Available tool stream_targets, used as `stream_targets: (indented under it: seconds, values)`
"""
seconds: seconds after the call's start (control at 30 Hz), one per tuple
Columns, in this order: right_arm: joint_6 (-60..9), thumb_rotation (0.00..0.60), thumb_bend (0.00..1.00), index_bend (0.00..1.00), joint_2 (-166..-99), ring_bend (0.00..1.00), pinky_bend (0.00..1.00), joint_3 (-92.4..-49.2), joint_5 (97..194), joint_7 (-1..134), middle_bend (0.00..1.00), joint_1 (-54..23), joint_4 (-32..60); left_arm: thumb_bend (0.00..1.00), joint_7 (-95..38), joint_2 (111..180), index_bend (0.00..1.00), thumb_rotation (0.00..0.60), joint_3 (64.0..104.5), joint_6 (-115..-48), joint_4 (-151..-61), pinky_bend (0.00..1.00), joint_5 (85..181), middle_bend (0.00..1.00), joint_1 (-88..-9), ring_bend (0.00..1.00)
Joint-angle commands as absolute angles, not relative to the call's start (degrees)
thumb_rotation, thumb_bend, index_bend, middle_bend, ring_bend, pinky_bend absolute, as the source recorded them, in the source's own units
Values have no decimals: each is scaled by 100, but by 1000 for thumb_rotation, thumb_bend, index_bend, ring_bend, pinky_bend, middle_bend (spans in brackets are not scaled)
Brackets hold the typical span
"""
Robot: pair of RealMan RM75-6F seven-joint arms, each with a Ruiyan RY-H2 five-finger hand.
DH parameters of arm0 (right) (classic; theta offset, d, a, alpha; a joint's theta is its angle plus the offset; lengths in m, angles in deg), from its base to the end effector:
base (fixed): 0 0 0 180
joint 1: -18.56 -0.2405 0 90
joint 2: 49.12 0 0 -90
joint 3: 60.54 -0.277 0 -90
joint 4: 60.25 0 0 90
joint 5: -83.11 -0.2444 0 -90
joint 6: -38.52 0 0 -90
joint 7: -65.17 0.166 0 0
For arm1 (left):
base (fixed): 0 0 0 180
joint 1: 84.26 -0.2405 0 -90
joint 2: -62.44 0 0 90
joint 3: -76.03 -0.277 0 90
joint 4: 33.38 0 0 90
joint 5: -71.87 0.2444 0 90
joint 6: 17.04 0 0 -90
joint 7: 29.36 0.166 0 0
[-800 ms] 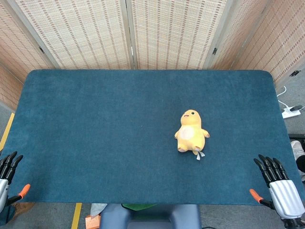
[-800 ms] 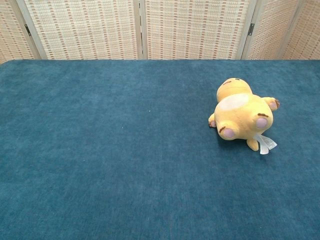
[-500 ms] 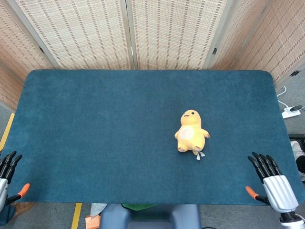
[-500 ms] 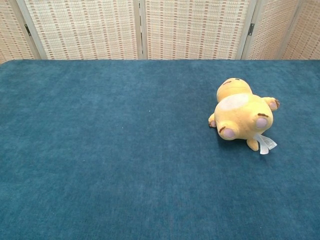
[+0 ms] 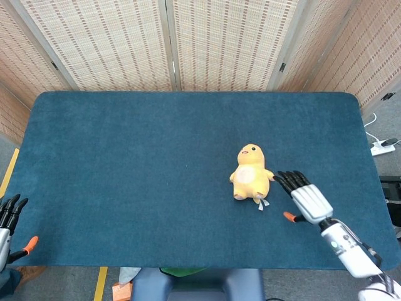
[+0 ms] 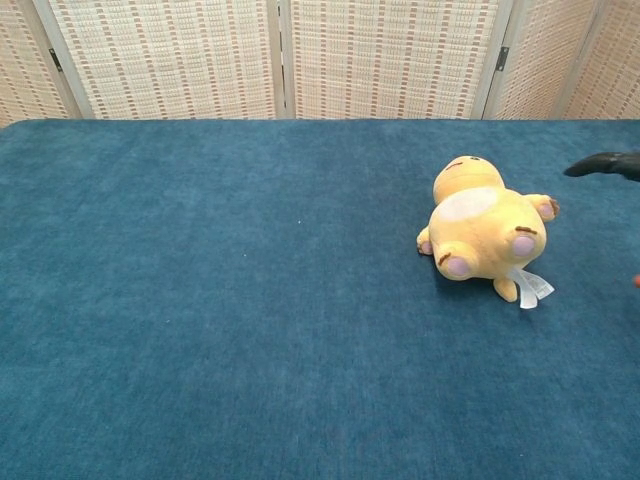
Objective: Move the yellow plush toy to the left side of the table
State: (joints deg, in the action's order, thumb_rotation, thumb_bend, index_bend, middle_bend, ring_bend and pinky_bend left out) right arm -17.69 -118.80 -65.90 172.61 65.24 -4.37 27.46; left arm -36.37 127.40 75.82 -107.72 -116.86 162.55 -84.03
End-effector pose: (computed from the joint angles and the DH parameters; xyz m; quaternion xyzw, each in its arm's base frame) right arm -0.2891 -0.3056 0.0398 0.7539 -0.3865 0.3250 0.4203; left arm -0.3758 0.1666 0.1496 -0.5982 -0.3766 -0.3880 0.5914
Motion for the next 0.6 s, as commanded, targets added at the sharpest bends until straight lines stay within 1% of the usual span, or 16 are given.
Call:
stream_targets:
  seconds: [0.03, 0.13, 0.2, 0.23, 0.3, 0.33, 0.37, 0.4, 0.43, 0.47, 0.53, 0.57, 0.6]
  values:
    - [-959, 600, 200, 0, -12401, 0, 0, -6880, 16764, 6302, 0, -1149, 2399, 279, -3688, 12726, 0, 600, 7596, -10744, -11660, 120, 16210, 0, -8399, 0]
    - [-656, 600, 212, 0, -12700, 0, 0, -6946, 16565, 6245, 0, -1433, 2115, 279, -3739, 12718, 0, 600, 7594, -10719, -11630, 119, 16179, 0, -8402, 0]
    - [-502, 600, 242, 0, -12868, 0, 0, -6946, 16457, 6109, 0, -1584, 1927, 279, -3777, 12713, 0, 600, 7600, -10705, -11612, 120, 16146, 0, -8405, 0]
    - [-442, 600, 273, 0, -12927, 0, 0, -6932, 16418, 6030, 0, -1639, 1857, 279, -3792, 12711, 0, 600, 7604, -10700, -11606, 120, 16133, 0, -8406, 0]
    - [-355, 600, 320, 0, -13036, 0, 36, -6900, 16338, 5861, 0, -1736, 1744, 278, -3824, 12710, 0, 600, 7609, -10690, -11592, 119, 16116, 0, -8406, 0]
    - [-394, 600, 354, 0, -13099, 0, 140, -6898, 16319, 5794, 3, -1754, 1686, 279, -3831, 12709, 0, 600, 7609, -10686, -11586, 119, 16113, 0, -8405, 0]
    - [-463, 600, 377, 12, -13171, 24, 260, -6898, 16302, 5717, 33, -1758, 1614, 278, -3836, 12709, 0, 600, 7608, -10681, -11582, 119, 16111, 0, -8404, 0]
    - [-572, 600, 401, 65, -13271, 75, 391, -6894, 16295, 5648, 97, -1753, 1527, 279, -3840, 12709, 0, 600, 7607, -10673, -11579, 119, 16108, 0, -8402, 0]
    - [-647, 600, 444, 162, -13342, 161, 529, -6883, 16308, 5610, 201, -1753, 1459, 278, -3839, 12709, 0, 600, 7608, -10667, -11576, 119, 16105, 0, -8400, 0]
    - [-687, 600, 480, 245, -13393, 232, 604, -6853, 16358, 5607, 281, -1768, 1405, 278, -3837, 12710, 0, 600, 7609, -10662, -11575, 119, 16101, 0, -8398, 0]
    - [-829, 600, 604, 487, -13489, 410, 750, -6802, 16516, 5788, 478, -1786, 1337, 279, -3835, 12712, 0, 600, 7610, -10662, -11579, 119, 16103, 0, -8396, 0]
    - [-965, 600, 638, 552, -13543, 460, 785, -6779, 16650, 5898, 529, -1790, 1290, 279, -3836, 12712, 0, 600, 7608, -10662, -11580, 119, 16107, 0, -8395, 0]
    - [-1196, 600, 660, 591, -13618, 490, 806, -6744, 16869, 6066, 560, -1793, 1209, 279, -3834, 12711, 0, 600, 7608, -10663, -11581, 119, 16110, 0, -8394, 0]
